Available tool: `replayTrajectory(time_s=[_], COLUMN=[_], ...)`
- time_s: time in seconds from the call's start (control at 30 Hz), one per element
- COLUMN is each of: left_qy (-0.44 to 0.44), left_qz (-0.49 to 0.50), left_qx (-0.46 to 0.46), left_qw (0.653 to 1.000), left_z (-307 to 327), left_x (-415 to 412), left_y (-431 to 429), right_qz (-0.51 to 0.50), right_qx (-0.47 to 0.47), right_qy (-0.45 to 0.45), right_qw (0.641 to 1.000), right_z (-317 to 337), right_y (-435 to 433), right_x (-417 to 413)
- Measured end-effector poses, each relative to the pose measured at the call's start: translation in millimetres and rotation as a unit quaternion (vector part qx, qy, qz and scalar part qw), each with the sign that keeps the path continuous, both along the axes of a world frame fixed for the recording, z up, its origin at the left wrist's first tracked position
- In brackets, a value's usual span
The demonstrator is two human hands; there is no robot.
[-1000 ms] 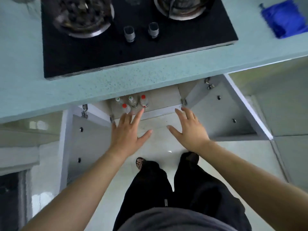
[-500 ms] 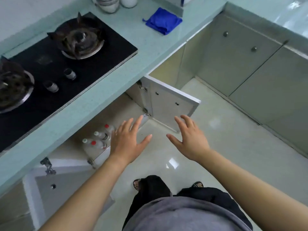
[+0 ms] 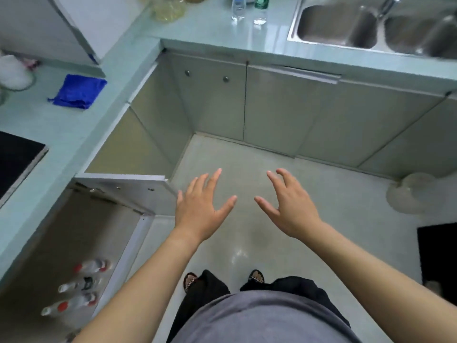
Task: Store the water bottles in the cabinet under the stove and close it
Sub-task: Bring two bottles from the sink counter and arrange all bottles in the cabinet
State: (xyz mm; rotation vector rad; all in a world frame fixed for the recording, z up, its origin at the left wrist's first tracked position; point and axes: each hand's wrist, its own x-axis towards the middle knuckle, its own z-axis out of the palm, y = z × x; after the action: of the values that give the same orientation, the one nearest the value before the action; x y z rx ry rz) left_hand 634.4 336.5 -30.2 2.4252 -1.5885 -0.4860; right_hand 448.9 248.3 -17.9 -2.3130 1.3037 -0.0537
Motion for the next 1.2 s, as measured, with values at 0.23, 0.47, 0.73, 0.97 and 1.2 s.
replayTrajectory(time_s=[0.23,0.47,0.73,0.97,1.2], left_qy=[-0.019,-0.011,-0.016,-0.004,-0.027], left_qz=[-0.133,-0.192,-0.240,-0.220,-0.160], left_qx=[0.006,0.005,-0.038,-0.040,-0.010], left_qw=[0.991,0.981,0.970,0.975,0.987], left_z=[3,-7,8,5,3], left_x=[-53,-70,-64,-67,-56], left_y=[-90,-198,-350,-464,-548], right_qz=[-0.127,-0.209,-0.246,-0.259,-0.188], right_qx=[0.018,0.019,-0.017,-0.023,-0.020], right_qy=[-0.020,-0.049,-0.060,-0.058,-0.066], right_qw=[0.991,0.977,0.967,0.964,0.980], right_z=[-9,-16,5,12,10], right_y=[-36,-116,-250,-341,-459], right_x=[-68,-83,-69,-82,-78])
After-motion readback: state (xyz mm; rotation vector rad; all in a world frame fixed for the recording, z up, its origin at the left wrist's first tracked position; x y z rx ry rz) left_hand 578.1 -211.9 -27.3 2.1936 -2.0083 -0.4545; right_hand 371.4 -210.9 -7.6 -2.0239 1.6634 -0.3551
